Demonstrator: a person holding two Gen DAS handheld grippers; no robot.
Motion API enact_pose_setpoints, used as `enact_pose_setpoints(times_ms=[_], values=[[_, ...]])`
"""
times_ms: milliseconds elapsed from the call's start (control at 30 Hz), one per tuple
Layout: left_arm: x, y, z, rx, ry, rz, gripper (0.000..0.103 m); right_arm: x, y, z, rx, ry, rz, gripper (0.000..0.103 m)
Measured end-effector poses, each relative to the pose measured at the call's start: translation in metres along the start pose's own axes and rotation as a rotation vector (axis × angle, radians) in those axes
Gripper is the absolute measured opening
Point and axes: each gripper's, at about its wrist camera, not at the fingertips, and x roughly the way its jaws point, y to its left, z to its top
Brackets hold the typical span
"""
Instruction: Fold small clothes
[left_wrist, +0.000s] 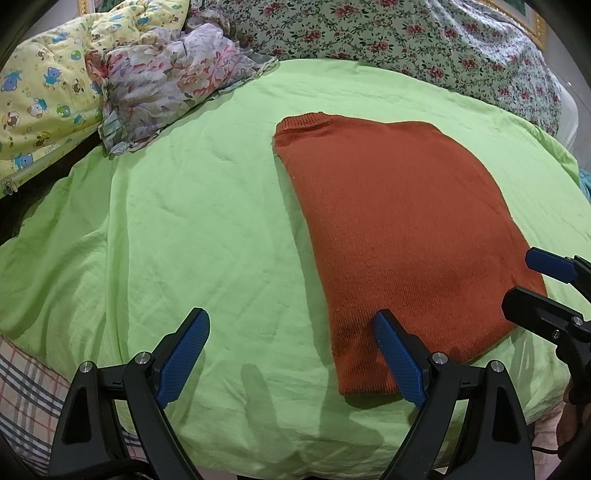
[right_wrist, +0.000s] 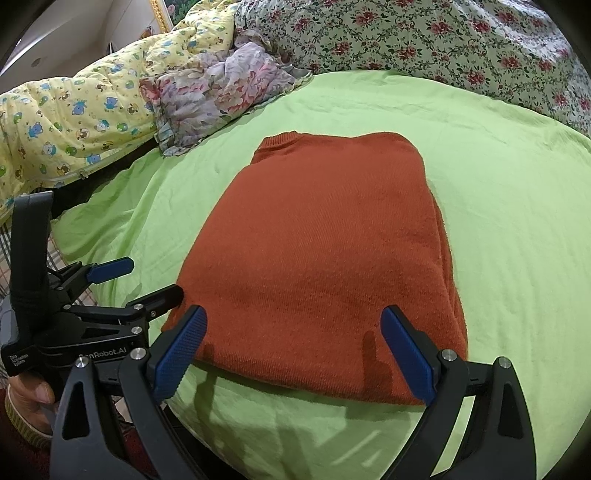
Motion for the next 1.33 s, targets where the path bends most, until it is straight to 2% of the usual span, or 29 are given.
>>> enact_pose_setpoints(times_ms=[567,1333], values=[[0.0,-0.002,0.008,0.011,-0.023,0.008,0.091,-0.004,-0.008,0.007,-0.001,-0.013,-0.001,0.095],[0.003,0.0,0.01,-0.011,-0.016,-0.005,0.09,-0.004,-0.02,0.011,0.016,-0.026,-0.01,0.095]])
